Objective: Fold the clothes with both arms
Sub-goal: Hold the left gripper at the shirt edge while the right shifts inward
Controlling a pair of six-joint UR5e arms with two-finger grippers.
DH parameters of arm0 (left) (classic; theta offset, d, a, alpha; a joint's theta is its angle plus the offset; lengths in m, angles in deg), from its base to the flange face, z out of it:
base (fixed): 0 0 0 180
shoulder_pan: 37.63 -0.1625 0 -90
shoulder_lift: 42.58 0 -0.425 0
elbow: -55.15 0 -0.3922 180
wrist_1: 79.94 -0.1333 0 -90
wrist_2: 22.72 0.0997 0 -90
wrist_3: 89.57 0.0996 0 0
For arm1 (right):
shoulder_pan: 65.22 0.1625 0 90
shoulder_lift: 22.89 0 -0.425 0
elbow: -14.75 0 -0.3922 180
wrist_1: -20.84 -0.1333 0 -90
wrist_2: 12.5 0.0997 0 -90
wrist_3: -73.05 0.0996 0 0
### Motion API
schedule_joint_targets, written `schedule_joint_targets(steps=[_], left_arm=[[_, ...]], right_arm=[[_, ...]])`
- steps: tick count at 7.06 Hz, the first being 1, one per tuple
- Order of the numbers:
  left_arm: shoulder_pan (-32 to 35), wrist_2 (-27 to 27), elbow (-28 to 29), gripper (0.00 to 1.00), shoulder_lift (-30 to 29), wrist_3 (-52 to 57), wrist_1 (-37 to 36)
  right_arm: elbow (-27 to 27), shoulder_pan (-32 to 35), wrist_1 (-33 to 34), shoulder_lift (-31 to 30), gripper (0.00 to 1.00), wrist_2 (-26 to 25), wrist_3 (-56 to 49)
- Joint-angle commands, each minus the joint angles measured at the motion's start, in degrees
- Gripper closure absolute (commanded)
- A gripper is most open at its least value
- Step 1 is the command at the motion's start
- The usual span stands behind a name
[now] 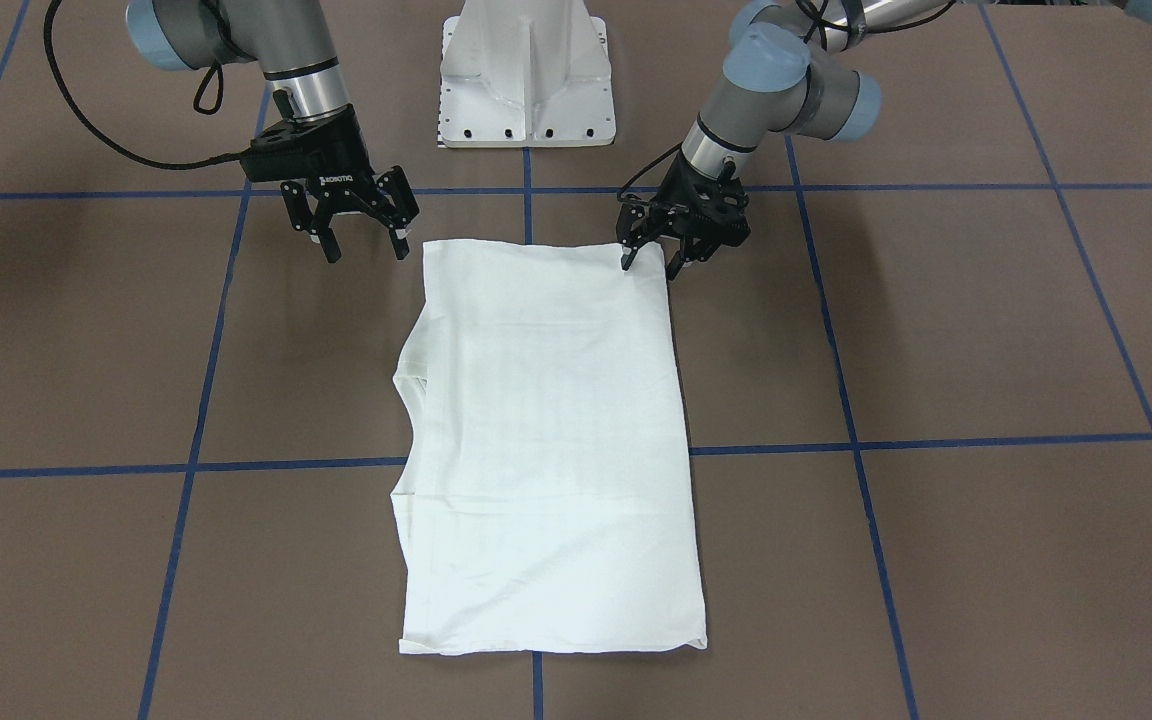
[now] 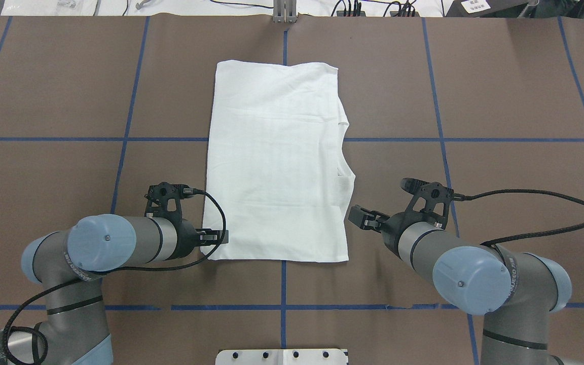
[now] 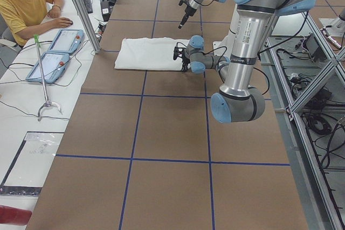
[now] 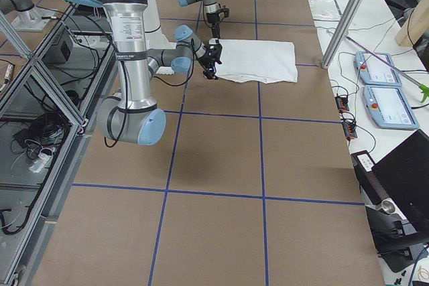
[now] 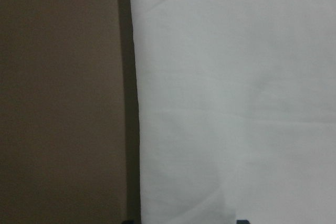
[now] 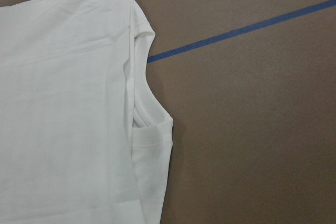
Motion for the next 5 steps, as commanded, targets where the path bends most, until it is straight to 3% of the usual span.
schedule_joint_targets(steps=[1, 2, 3, 4, 5], left_arm=[[-0.88, 0.09, 0.0, 0.29, 0.01, 0.0, -0.01], [-0.89, 0.26, 0.0, 0.35, 0.01, 0.0, -0.01], [-0.89, 0.35, 0.0, 0.58, 0.01, 0.0, -0.01], [-0.89, 0.35, -0.43, 1.0, 0.1, 0.0, -0.01], [-0.89, 0.35, -0.7, 1.0, 0.1, 0.0, -0.01]], right_arm=[[-0.04, -0.1, 0.0, -0.35, 0.0, -0.16, 0.2], [-0.04, -0.19, 0.0, -0.35, 0.0, -0.16, 0.21], [-0.04, -0.19, 0.0, -0.36, 0.0, -0.16, 0.21], [-0.12, -0.37, 0.0, -0.36, 0.0, -0.16, 0.47], [-0.12, -0.54, 0.0, -0.27, 0.0, -0.16, 0.47]])
